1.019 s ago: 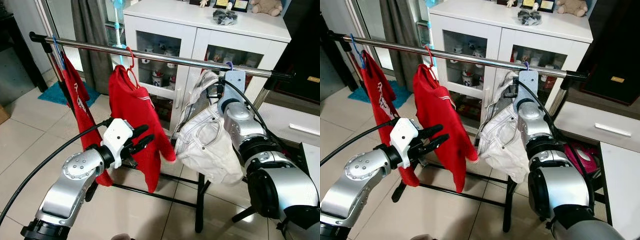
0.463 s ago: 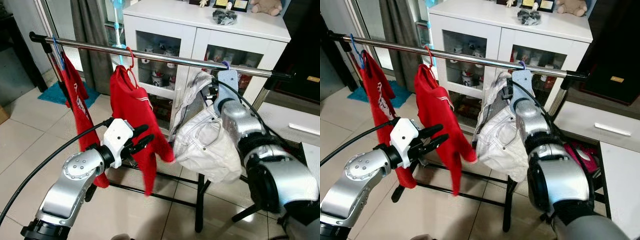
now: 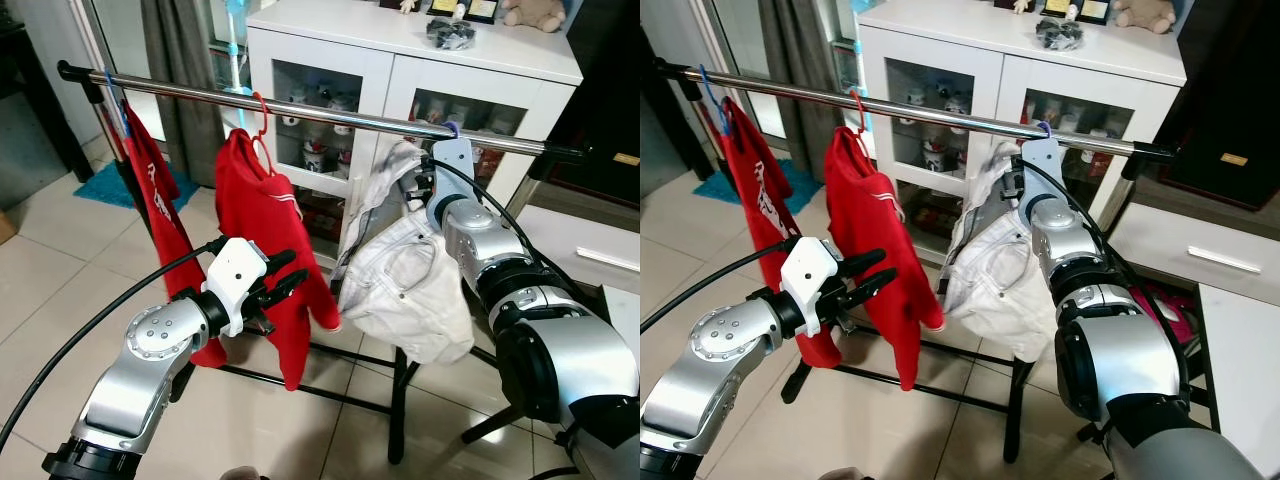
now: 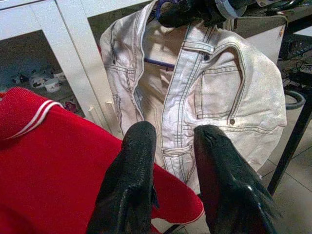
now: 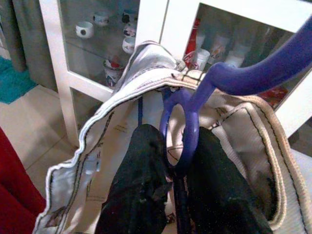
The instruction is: Hang hanger
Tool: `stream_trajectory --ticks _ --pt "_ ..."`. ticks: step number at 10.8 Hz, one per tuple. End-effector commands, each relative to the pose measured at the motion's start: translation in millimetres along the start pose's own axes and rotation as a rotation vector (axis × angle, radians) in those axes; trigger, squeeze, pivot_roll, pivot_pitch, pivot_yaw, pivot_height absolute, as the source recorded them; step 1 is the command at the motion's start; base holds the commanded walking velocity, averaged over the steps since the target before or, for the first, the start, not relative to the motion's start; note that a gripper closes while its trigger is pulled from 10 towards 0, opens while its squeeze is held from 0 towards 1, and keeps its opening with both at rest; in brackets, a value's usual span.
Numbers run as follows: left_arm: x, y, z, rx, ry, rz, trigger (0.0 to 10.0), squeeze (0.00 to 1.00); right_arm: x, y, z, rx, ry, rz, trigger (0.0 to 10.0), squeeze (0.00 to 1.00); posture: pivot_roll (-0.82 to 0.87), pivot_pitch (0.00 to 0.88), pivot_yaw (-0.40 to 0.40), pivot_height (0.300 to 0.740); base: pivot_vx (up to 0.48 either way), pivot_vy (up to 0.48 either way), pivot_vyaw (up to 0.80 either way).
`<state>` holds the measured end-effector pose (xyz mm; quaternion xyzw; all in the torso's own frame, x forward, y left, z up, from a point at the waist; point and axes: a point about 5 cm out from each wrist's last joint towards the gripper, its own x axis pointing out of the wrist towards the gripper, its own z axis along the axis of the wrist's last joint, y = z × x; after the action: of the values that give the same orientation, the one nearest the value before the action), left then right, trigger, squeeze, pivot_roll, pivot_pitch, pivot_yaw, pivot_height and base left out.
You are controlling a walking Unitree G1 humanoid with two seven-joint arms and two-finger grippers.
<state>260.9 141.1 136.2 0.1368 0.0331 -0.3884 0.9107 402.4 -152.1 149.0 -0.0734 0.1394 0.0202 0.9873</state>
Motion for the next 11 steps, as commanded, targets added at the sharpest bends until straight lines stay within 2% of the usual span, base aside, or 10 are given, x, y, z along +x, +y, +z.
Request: stream_trajectory --ticks 1,6,8,11 --pt "-0.2 -0.6 -3.3 0.003 0.014 0.0 10.0 0.0 0.3 1.4 -4.6 0.0 0.041 0.013 0.0 0.0 0.08 0.0 -0.064 0.74 0.0 0.0 0.0" --pt "0.2 0.6 -3.0 0.009 0.014 0.0 10.0 0.0 0.1 2.0 -4.5 0.005 0.021 0.021 0.0 0.0 0.08 0.0 -0.055 0.74 0.0 0.0 0.0" --pt "0.6 4.3 -3.2 -0.032 0.013 0.087 10.0 0.0 -0.5 3.4 -3.8 0.048 -0.005 0.029 0.0 0.0 0.08 0.0 -0.052 0.74 0.0 0.0 0.0" --pt "-2.1 7.1 -1.8 -0.094 -0.017 0.17 10.0 0.0 -4.2 5.0 4.9 0.138 -0.134 0.039 0.0 0.0 0.07 0.0 -0.032 0.74 0.0 0.0 0.0"
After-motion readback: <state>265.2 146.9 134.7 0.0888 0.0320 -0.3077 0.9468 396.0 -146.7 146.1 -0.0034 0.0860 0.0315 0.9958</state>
